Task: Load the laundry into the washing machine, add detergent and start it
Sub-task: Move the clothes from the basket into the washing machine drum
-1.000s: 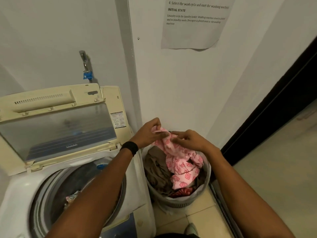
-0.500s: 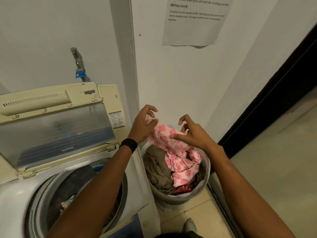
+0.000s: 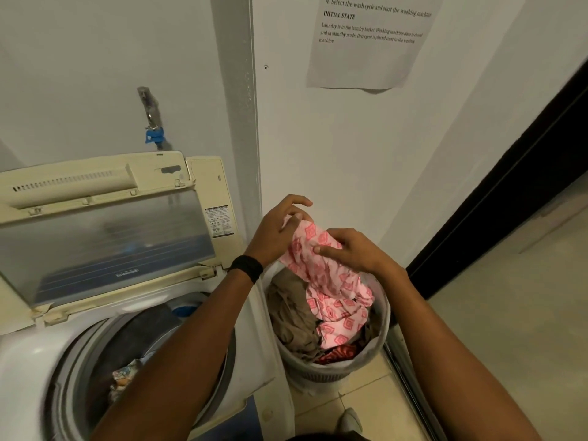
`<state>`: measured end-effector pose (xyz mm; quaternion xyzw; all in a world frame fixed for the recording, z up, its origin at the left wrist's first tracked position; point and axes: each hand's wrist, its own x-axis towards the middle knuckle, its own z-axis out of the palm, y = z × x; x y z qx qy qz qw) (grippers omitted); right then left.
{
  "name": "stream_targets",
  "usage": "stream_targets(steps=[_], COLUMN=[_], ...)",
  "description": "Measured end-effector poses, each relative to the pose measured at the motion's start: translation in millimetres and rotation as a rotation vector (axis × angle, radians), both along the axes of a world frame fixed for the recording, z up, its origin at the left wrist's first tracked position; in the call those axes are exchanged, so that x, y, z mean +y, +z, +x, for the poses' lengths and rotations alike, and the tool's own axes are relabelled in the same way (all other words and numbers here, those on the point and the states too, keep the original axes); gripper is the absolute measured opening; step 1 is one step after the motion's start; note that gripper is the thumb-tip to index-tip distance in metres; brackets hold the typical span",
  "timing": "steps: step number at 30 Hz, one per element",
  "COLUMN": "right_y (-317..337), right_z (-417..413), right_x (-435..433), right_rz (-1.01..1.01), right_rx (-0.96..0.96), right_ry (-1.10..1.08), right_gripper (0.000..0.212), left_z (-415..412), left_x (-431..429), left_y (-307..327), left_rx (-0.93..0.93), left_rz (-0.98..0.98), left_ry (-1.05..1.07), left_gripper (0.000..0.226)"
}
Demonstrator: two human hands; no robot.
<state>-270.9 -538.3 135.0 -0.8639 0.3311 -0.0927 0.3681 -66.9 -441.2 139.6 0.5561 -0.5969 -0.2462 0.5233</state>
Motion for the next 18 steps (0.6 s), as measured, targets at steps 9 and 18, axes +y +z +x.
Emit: stream_targets(steps=[9,18], right_y=[18.6,20.3], right_z=[29.0,-3.3], right_x=[10.7,2.8], right_rz=[-0.37,-0.134], right_rx=[-0.124,-0.123], right_ry=[-0.137,-0.068], right_gripper=[0.027,0.027], left_z=[-25.9,-0.7], left_x=[-3.9,-3.4], left_y=[-13.3,-17.7], left_rx=[-0.133,-0.25], left_rz=[0.148,0.103], left_ry=[0.01,0.295], left_gripper=[0.055,0.054])
